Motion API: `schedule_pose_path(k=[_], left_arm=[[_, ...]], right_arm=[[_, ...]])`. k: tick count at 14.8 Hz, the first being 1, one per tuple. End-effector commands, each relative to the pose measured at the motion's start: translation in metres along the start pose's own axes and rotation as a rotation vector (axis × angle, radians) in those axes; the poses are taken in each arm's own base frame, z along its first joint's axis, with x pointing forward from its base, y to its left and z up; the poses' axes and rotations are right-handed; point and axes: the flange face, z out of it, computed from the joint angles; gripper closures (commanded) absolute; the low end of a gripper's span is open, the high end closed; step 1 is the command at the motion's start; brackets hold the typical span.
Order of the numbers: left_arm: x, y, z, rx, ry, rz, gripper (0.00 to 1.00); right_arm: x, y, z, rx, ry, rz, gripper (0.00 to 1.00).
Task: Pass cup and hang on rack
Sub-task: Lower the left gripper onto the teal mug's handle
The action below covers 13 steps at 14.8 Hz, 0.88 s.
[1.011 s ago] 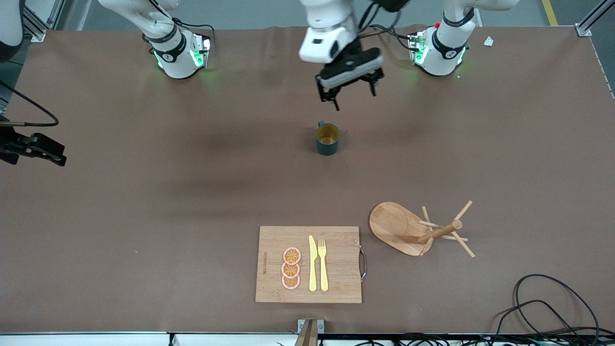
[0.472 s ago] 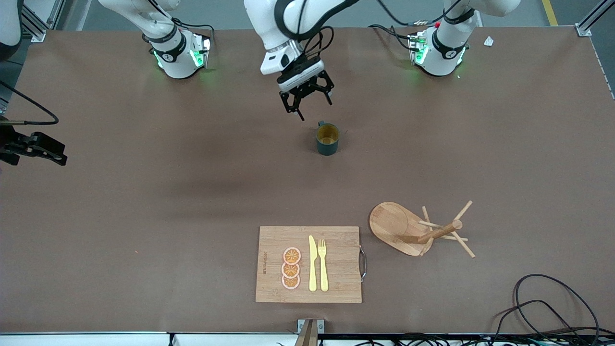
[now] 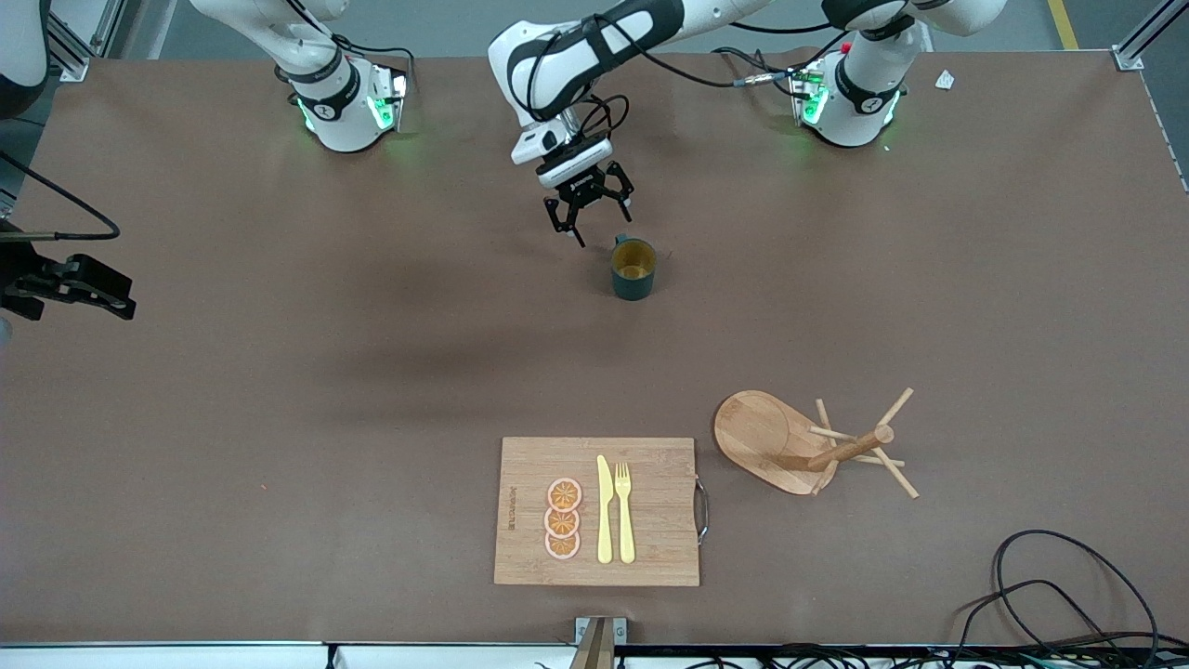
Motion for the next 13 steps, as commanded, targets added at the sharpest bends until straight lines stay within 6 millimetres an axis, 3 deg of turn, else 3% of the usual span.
schedule_pose_path(k=[1,9,13], left_arm=[[-0.015,-0.016,0.000,-0.029,0.068,-0.008,0.01],[-0.066,-0.026,0.059,-0.044,0.163,-0.035,0.01],[-0.074,-0.027,0.070,-0.036,0.183,-0.026,0.03]], right_arm=[[-0.005,0.001,-0.004,0.012,0.006,-0.025,0.00],[-0.006,-0.001,-0.004,0.011,0.005,-0.029,0.00],[-0.006,0.000,-0.004,0.010,0.005,-0.029,0.00]])
